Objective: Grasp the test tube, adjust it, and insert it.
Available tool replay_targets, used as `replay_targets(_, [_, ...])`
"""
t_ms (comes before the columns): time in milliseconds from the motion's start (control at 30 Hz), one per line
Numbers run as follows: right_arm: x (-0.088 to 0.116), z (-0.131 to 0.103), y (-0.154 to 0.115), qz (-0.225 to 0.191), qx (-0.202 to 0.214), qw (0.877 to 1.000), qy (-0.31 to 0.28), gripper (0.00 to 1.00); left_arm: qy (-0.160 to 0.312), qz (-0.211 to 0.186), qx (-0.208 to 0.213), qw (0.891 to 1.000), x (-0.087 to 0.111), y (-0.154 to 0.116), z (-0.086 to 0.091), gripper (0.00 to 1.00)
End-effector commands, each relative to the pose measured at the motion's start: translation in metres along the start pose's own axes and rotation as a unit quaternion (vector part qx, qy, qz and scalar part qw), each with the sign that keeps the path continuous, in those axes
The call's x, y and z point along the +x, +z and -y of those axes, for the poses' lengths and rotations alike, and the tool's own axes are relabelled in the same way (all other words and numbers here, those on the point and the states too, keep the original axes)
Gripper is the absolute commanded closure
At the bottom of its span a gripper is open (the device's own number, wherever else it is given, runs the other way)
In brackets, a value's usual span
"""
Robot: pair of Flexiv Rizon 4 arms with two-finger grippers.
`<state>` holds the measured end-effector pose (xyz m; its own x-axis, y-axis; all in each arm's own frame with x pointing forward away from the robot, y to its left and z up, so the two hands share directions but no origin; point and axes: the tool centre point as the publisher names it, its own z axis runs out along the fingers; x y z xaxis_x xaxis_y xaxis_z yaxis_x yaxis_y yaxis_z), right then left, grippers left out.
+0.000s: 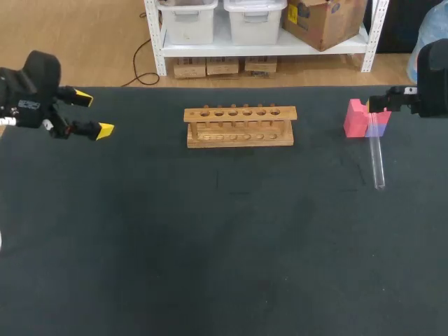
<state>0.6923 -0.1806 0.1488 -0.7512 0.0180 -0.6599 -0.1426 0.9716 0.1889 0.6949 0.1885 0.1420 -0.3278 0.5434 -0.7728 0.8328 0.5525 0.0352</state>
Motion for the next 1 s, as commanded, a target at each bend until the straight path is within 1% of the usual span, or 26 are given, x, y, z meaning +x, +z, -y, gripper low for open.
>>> replay_targets(33, [-0.001, 0.002, 0.001, -0.001, -0.005, 1.000, -0.001, 0.00, 0.009, 0.016, 0.013, 1.000, 0.005, 0.010, -0.006, 0.00])
replay_targets(167, [-0.001, 0.002, 0.001, -0.001, -0.005, 1.000, -0.001, 0.00, 0.029, 0.024, 0.023, 0.999, 0.007, 0.016, -0.009, 0.00])
replay_targets(267, [-0.001, 0.002, 0.001, -0.001, -0.005, 1.000, -0.001, 0.00, 0.054, 0.016, 0.025, 0.998, 0.008, 0.024, -0.009, 0.00])
replay_targets(333, [-0.001, 0.002, 0.001, -0.001, -0.005, 1.000, -0.001, 0.00, 0.062, 0.015, 0.028, 0.998, 0.007, 0.027, -0.010, 0.00])
replay_targets(400, [-0.001, 0.002, 0.001, -0.001, -0.005, 1.000, -0.001, 0.00, 0.075, 0.018, 0.036, 0.996, 0.007, 0.028, -0.010, 0.00])
replay_targets(500, [-0.001, 0.002, 0.001, -0.001, -0.005, 1.000, -0.001, 0.00, 0.087, 0.013, 0.035, 0.995, 0.006, 0.028, -0.010, 0.00])
replay_targets(633, [-0.001, 0.002, 0.001, -0.001, -0.005, 1.000, -0.001, 0.00, 0.088, 0.009, 0.037, 0.995, 0.007, 0.027, -0.011, 0.00])
replay_targets(700, [-0.001, 0.002, 0.001, -0.001, -0.005, 1.000, -0.001, 0.00, 0.083, 0.005, 0.030, 0.996, 0.008, 0.027, -0.011, 0.00])
replay_targets(767, [-0.001, 0.002, 0.001, -0.001, -0.005, 1.000, -0.001, 0.00, 0.080, 0.009, 0.026, 0.996, 0.008, 0.026, -0.011, 0.00])
replay_targets(800, [-0.001, 0.002, 0.001, -0.001, -0.005, 1.000, -0.001, 0.00, 0.071, 0.012, 0.022, 0.997, 0.008, 0.026, -0.011, 0.00])
replay_targets(1000, [-0.001, 0.002, 0.001, -0.001, -0.005, 1.000, -0.001, 0.00, 0.071, 0.012, 0.022, 0.997, 0.008, 0.026, -0.011, 0.00])
